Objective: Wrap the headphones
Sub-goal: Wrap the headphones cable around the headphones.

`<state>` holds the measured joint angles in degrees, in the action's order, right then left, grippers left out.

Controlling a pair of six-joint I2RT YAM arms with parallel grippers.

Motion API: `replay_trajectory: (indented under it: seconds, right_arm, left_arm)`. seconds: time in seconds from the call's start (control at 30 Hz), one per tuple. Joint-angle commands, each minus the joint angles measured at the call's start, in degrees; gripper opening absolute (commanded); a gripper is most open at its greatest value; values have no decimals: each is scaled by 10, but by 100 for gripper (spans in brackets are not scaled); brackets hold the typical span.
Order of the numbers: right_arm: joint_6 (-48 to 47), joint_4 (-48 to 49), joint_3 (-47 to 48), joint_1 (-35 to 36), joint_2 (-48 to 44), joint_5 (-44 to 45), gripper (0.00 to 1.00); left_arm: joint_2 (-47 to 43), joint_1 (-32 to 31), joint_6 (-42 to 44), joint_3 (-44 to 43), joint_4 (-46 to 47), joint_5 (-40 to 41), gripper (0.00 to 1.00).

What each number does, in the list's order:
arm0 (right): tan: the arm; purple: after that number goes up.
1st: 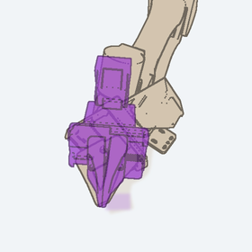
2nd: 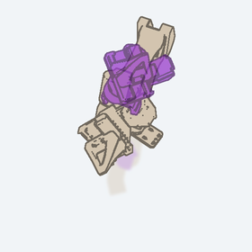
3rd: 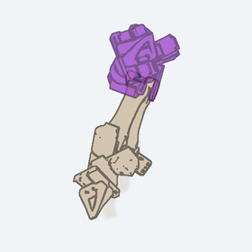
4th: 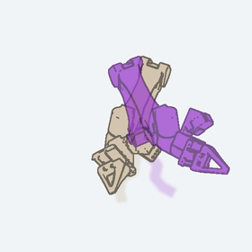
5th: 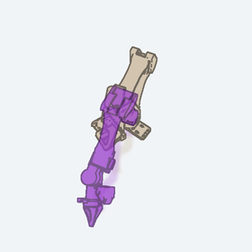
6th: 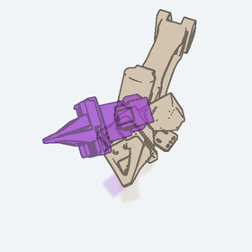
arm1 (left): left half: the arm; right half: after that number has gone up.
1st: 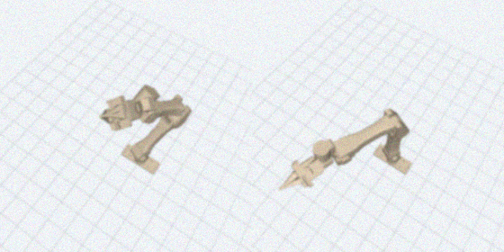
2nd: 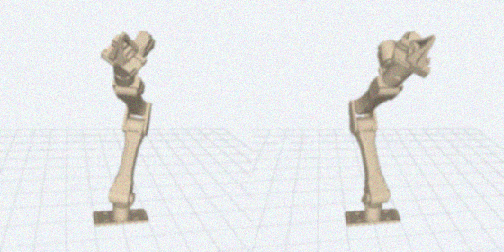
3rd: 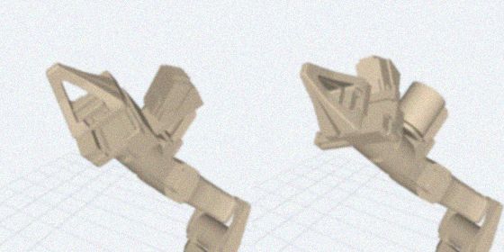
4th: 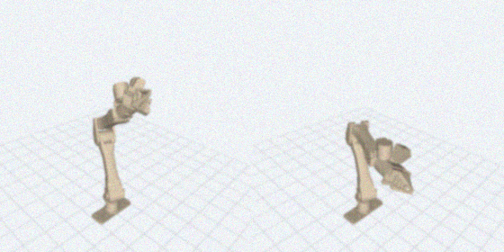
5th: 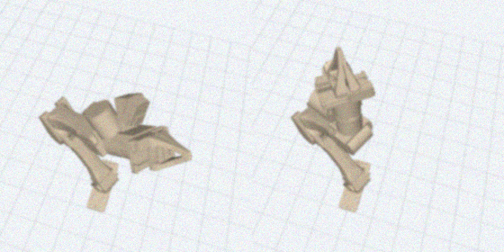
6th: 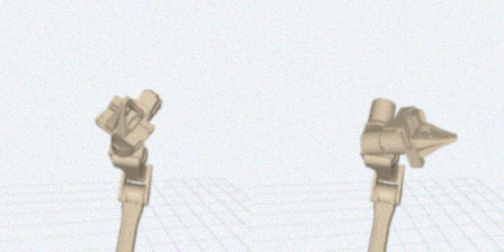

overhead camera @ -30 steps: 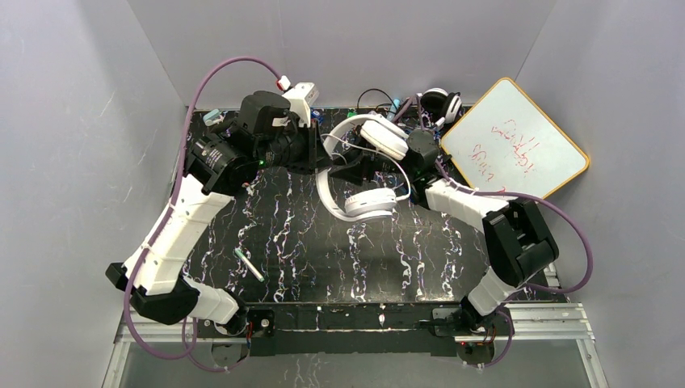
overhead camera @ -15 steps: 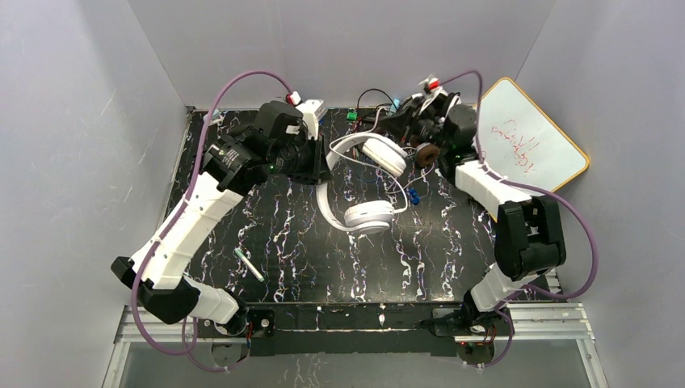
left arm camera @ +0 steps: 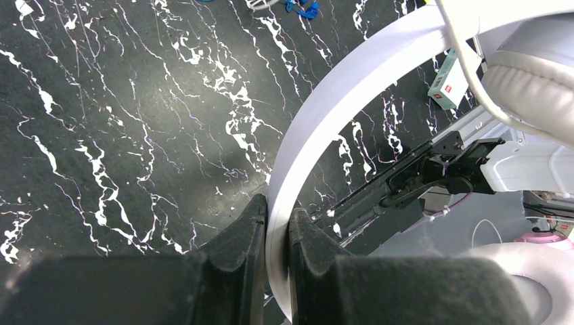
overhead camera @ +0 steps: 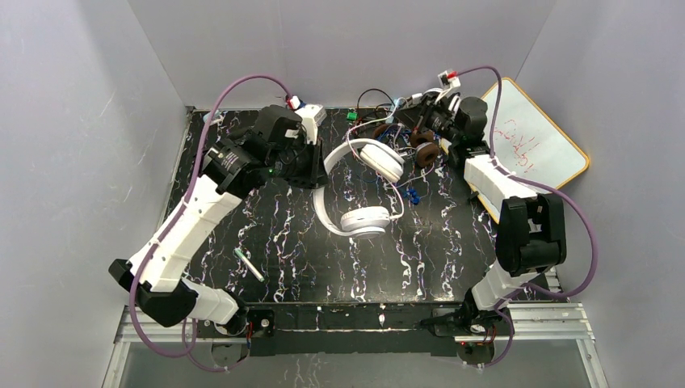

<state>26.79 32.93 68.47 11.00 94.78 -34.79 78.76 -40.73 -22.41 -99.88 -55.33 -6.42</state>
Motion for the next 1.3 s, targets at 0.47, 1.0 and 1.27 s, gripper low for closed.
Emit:
replay_trajectory:
  seconds: [0.47, 1.0, 1.27]
  right_arm:
    - [25, 64, -270, 3, -142, -4, 1]
    - [43, 111, -420, 172, -331, -103, 1]
    - [72, 126, -417, 231, -369, -145, 6]
  left_arm:
    - [29, -1, -39, -164, -44, 209, 0]
    - [81, 67, -60, -122, 111, 276, 0]
    - [118, 97, -63, -109, 147, 290, 0]
